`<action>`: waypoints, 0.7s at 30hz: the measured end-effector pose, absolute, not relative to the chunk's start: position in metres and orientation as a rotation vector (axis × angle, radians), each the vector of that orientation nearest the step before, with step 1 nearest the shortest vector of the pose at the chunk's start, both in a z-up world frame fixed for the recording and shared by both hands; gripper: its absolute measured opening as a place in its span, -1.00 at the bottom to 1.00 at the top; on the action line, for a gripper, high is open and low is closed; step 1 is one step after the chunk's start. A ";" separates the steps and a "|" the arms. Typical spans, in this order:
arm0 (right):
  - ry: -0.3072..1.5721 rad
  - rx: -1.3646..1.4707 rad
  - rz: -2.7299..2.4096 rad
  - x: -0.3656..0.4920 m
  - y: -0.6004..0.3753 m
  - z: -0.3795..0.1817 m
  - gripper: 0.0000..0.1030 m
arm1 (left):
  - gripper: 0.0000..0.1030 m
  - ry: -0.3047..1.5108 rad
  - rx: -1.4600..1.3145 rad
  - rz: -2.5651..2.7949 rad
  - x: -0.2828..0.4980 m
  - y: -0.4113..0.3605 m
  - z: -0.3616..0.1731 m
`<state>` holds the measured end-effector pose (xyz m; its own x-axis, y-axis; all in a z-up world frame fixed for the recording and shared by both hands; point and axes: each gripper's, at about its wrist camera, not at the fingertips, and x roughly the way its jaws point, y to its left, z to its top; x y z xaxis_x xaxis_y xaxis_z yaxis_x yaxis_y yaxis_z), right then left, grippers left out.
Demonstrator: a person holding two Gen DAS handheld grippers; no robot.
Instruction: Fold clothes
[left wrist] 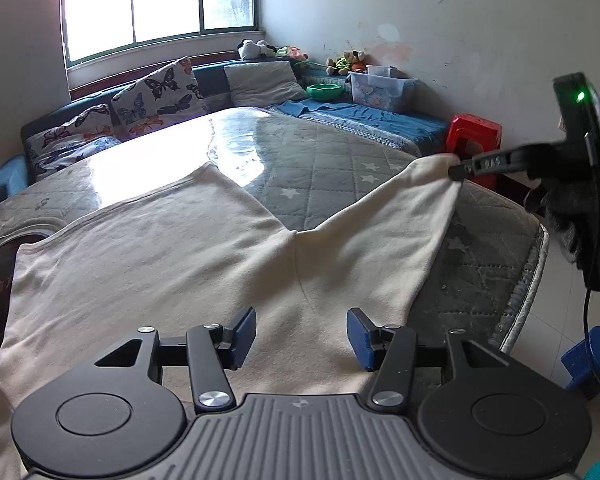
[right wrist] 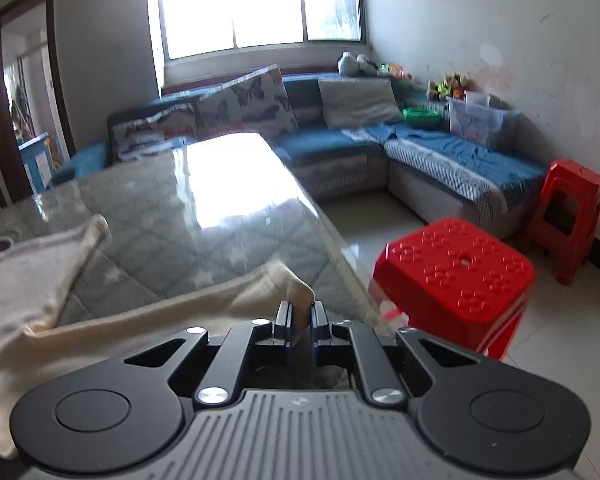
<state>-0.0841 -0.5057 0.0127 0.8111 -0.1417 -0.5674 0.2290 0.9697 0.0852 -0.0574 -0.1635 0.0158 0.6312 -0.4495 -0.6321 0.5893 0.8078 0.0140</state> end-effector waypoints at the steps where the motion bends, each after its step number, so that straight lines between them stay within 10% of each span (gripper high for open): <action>1: 0.584 0.155 -0.198 -0.086 -0.506 0.015 -0.85 | 0.06 0.658 0.229 -0.602 -0.057 -0.165 0.015; 21: 0.440 0.109 0.077 -0.104 -0.452 0.114 -0.88 | 0.08 0.623 0.135 -0.518 -0.056 -0.123 0.027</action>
<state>-0.1038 -0.4518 0.1139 0.9020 0.0983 -0.4204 -0.0512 0.9912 0.1220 -0.0562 -0.1231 0.0269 0.6901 -0.4219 -0.5880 0.5013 0.8647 -0.0320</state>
